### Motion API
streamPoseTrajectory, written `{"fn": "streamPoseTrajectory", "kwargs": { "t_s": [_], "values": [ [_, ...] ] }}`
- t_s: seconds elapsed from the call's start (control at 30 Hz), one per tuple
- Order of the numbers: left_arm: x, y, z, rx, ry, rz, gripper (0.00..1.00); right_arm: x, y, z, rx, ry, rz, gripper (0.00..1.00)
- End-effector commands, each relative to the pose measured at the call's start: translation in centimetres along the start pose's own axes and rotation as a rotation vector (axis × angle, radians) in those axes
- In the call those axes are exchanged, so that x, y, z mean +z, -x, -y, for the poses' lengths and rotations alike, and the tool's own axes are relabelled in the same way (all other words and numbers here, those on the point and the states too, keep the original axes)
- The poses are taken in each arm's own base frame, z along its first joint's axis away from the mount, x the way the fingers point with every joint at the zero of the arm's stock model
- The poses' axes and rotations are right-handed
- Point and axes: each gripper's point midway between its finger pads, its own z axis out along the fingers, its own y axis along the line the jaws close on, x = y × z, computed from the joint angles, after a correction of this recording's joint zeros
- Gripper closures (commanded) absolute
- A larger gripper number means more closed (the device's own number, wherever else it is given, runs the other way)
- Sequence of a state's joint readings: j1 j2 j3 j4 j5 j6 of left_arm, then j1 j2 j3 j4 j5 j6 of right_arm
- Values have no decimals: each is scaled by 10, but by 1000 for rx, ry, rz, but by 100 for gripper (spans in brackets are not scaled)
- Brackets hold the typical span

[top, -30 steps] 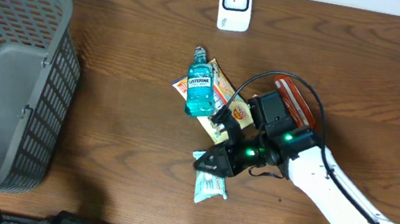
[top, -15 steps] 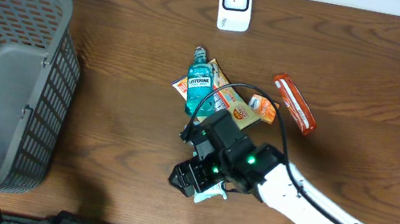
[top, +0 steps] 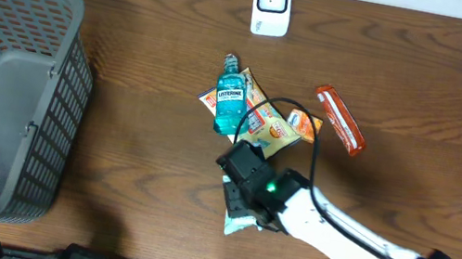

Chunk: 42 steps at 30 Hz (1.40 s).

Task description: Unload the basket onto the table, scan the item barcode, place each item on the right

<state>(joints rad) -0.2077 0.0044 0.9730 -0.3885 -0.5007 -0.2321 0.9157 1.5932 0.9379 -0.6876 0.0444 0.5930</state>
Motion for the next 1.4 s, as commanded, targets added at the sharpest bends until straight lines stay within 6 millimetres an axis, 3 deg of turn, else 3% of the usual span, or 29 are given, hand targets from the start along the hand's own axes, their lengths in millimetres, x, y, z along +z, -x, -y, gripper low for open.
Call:
{"fn": "streamPoseTrajectory", "kwargs": {
  "t_s": [0.0, 0.23, 0.63, 0.7, 0.77, 0.83, 1.03, 1.2, 1.37],
  "values": [
    [0, 0, -1, 6, 5, 2, 1, 0, 2, -7, 13, -52, 11, 47],
    [0, -1, -1, 8, 6, -1, 1, -5, 6, -3, 24, -194, 23, 47],
    [0, -1, -1, 8, 6, -1, 1, 36, -13, -2, -49, -360, -113, 50],
    [0, -1, -2, 8, 6, -1, 1, 41, -15, -1, -55, -391, -142, 56],
    [0, -1, -1, 8, 6, 0, 1, 47, -18, 1, -62, -419, -172, 71],
    [0, -1, -1, 8, 6, 0, 1, 53, -22, 4, -57, -446, -199, 77],
    [0, -1, -2, 8, 6, -1, 1, 48, -29, 14, -1, -495, -231, 99],
    [0, -1, -1, 8, 6, 0, 1, 47, -24, 3, -5, -398, -294, 99],
    [0, -1, -1, 8, 6, 0, 1, 26, -12, -19, 66, -200, -409, 99]
  ]
}}
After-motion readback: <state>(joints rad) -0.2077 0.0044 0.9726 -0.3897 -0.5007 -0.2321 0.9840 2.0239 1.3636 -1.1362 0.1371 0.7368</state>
